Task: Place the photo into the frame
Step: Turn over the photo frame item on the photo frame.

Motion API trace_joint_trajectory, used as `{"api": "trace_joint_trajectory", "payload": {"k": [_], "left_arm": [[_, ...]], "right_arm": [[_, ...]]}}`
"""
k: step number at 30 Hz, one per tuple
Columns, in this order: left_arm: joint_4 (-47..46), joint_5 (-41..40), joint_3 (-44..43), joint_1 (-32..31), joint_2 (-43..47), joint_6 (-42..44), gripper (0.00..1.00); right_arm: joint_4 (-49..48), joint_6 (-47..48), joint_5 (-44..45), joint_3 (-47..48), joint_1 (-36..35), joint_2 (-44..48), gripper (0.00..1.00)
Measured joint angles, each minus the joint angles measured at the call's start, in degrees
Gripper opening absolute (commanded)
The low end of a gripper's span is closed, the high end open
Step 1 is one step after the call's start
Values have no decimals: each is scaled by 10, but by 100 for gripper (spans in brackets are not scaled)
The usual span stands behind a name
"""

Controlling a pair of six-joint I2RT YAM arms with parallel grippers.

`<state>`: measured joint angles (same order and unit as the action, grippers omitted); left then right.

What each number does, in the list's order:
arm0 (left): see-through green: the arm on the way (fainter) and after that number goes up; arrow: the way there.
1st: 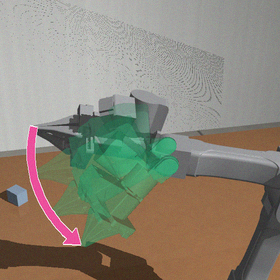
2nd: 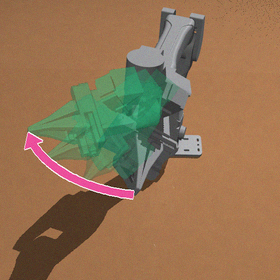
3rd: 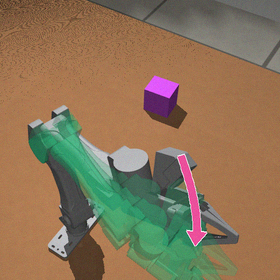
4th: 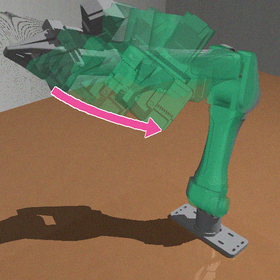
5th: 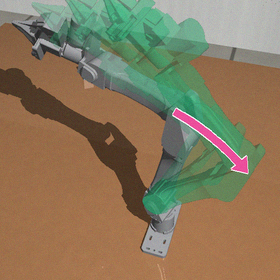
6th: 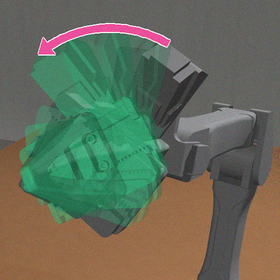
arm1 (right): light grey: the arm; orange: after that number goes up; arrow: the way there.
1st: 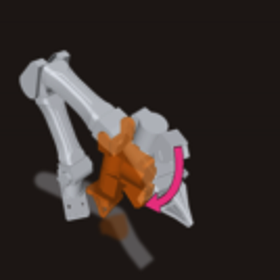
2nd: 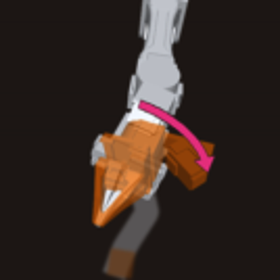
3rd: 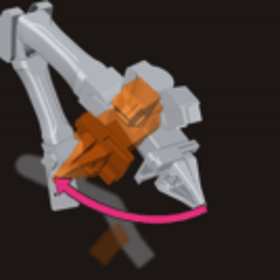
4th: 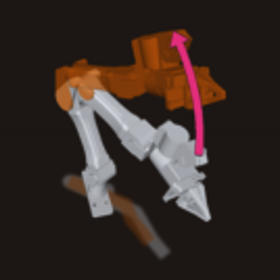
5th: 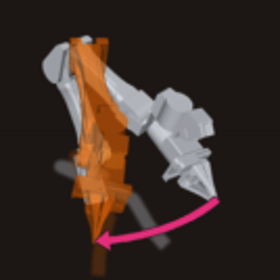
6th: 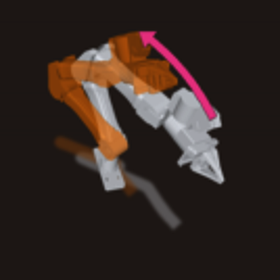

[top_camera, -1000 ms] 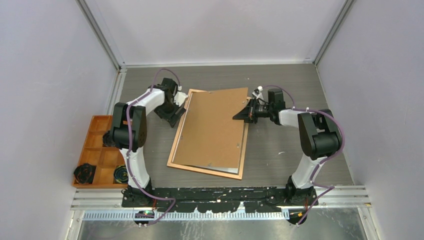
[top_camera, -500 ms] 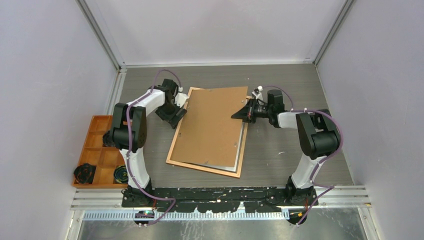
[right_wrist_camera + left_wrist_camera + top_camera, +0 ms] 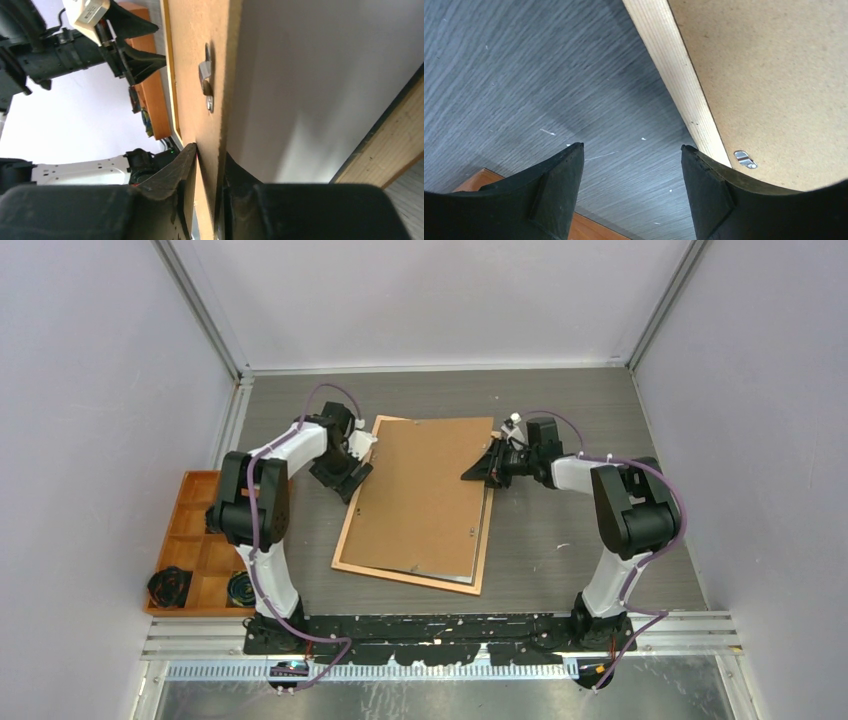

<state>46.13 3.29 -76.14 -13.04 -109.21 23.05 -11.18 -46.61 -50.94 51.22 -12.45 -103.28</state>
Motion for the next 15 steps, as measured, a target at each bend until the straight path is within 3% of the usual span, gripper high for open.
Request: {"api": "trace_joint_trajectory", "payload": {"k": [7,15], "left_arm": [[1,24,15,-1,12,-1,73],[4,39,22,-2,15,-1,73]], "right_arm": [[119,50,53,45,-9,-2,53],[247,105,133,83,-30,2,98]]}}
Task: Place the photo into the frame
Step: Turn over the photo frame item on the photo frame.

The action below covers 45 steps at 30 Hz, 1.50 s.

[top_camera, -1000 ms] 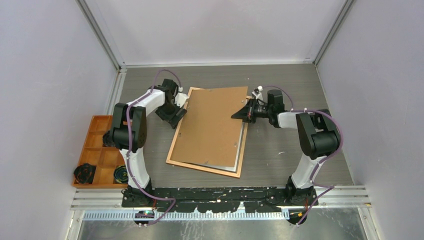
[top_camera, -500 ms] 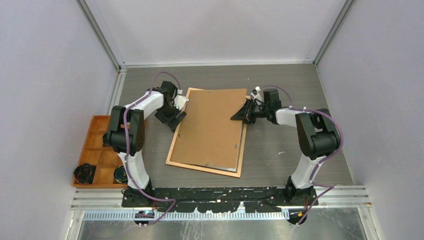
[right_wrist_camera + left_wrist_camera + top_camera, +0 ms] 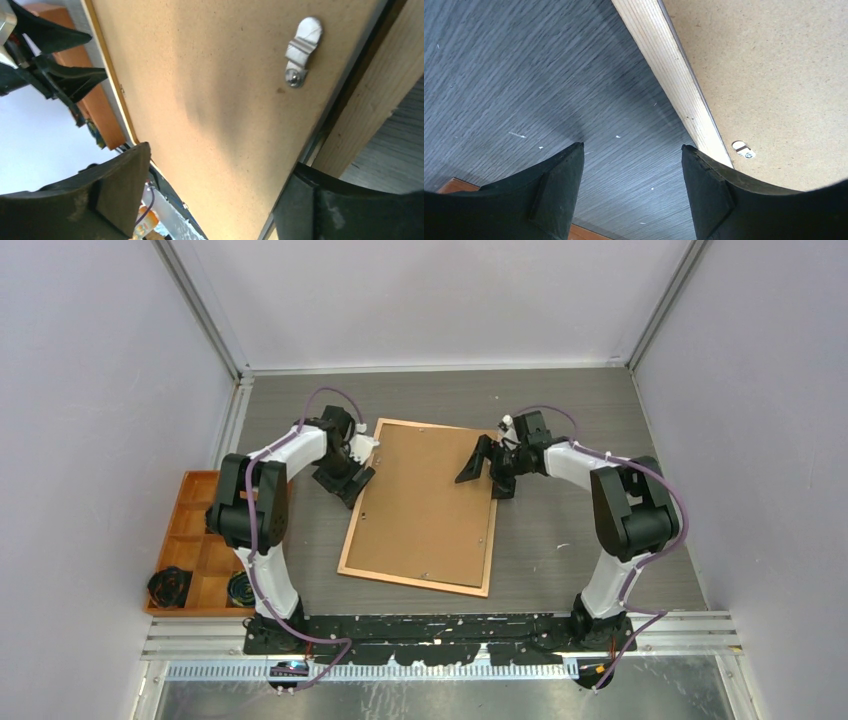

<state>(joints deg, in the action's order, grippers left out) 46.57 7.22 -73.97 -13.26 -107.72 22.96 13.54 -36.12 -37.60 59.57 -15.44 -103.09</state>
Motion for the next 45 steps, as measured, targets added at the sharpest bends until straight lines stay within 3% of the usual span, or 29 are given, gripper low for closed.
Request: {"api": "trace_joint_trajectory", "payload": {"k": [14,23,30,35,40,45], "left_arm": [[5,2,3,-2,12,0,73],[17,10,3,-2,19,0,73],[19,21,11,-2,26,-2,72],[19,39,20,-2,31,-5,72],[19,70,24,-9,31,-18,70],[21,100,25,-25,31,-30,63]], "right_arm": [[242,83,224,116,-47,42,100],[272,82,354,115,-50,144,100],[172,15,323,12,-23,253,100],[175,-40,318,-64,-37,286,99],[215,-56,332,-79,-89,357,87],[191,-78,325,-87,-128,381,80]]}}
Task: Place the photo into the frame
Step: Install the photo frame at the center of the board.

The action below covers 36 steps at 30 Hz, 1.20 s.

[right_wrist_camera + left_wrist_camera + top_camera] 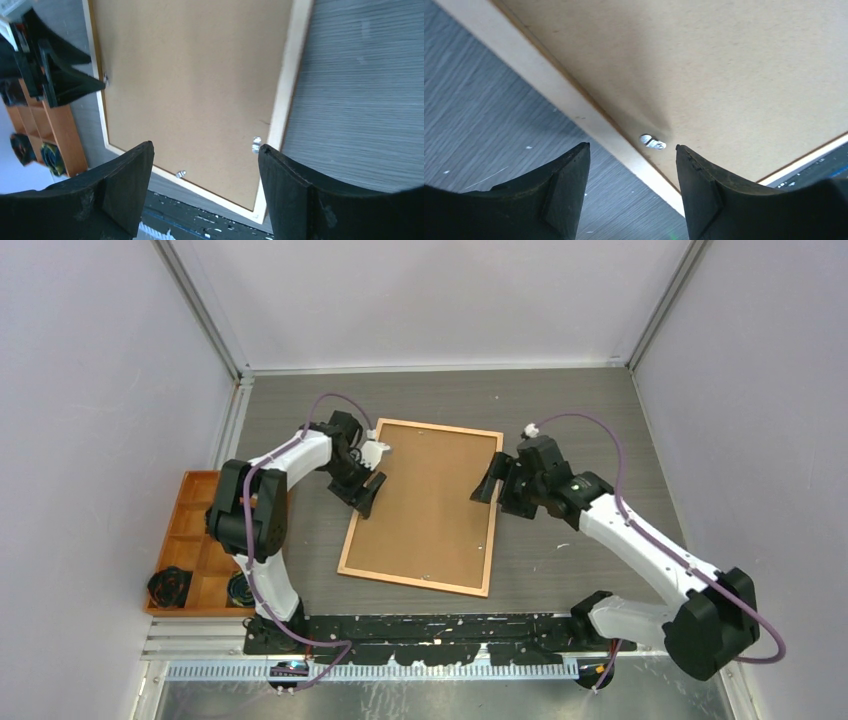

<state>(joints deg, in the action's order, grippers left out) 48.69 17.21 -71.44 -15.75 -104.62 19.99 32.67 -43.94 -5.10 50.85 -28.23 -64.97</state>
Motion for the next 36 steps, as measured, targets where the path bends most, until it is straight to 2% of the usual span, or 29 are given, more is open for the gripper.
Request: {"api": "trace_joint_trajectory", "payload": {"k": [6,11,17,20,24,31,36], "left_arm": [[32,49,-5,8,3,5,58],[84,93,-49,66,18,34,55],[81,93,-66,119,26,46,45],[71,90,-49,113,16,39,32],[58,83,-27,103,-20,30,23],[36,70,3,74,-42,12,22],[23,68,22,34,-28,-5,22]], "right_arm": [[-75,-12,-2,3,-90,-97,76],[-150,-22,-1,31,-147,-196,72],[-229,-28,-7,102,-174,-304,66],[-264,-29,-14,134,-179,-352,63],[-293,-30,-22,159,-181,-397,63],[-327,-32,-27,157,-182,-405,63],[-359,-36,-36,108,-182,-386,60]]}}
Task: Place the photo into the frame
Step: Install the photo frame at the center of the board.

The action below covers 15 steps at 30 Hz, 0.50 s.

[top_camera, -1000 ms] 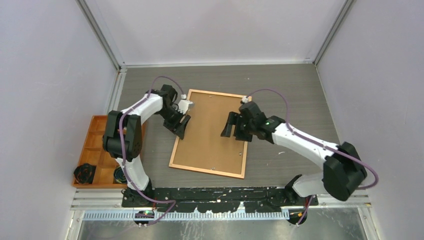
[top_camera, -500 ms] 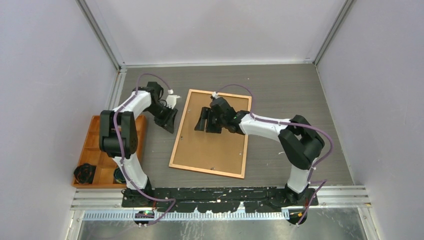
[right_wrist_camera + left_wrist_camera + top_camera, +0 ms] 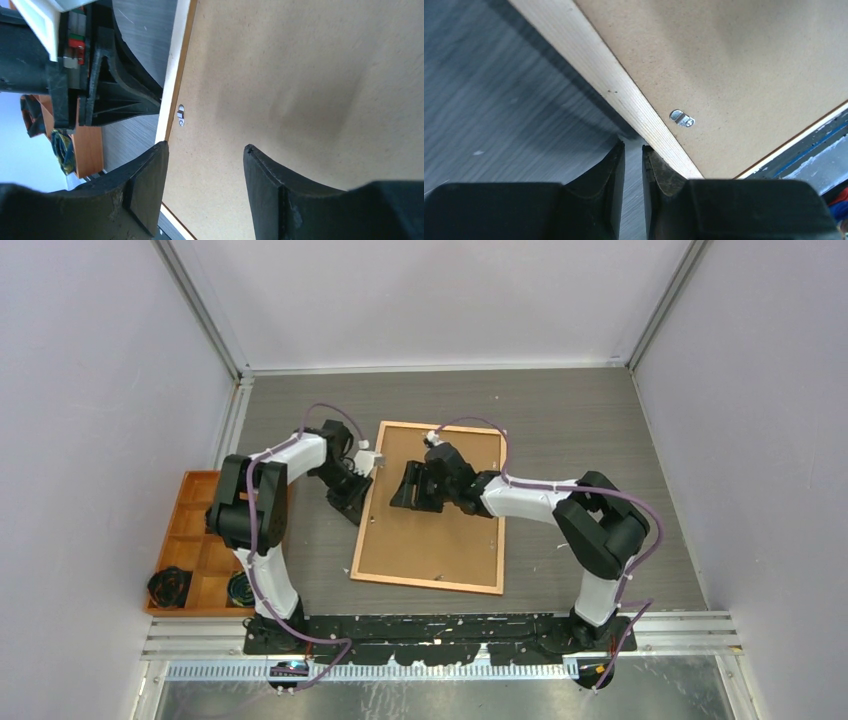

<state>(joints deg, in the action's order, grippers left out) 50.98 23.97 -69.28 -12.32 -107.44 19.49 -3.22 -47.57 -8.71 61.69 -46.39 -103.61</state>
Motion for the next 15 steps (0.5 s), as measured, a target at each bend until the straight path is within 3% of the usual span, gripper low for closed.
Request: {"api": "trace_joint_trajectory", "payload": {"k": [8,15], "left_arm": [[-6,20,7,-47,3,-16,23],[1,68,-5,2,3,-20,29]], "right_arm": [[-32,-5,-33,-84,1,33,56],[-81,-7,-77,-93,0,32,54]]}}
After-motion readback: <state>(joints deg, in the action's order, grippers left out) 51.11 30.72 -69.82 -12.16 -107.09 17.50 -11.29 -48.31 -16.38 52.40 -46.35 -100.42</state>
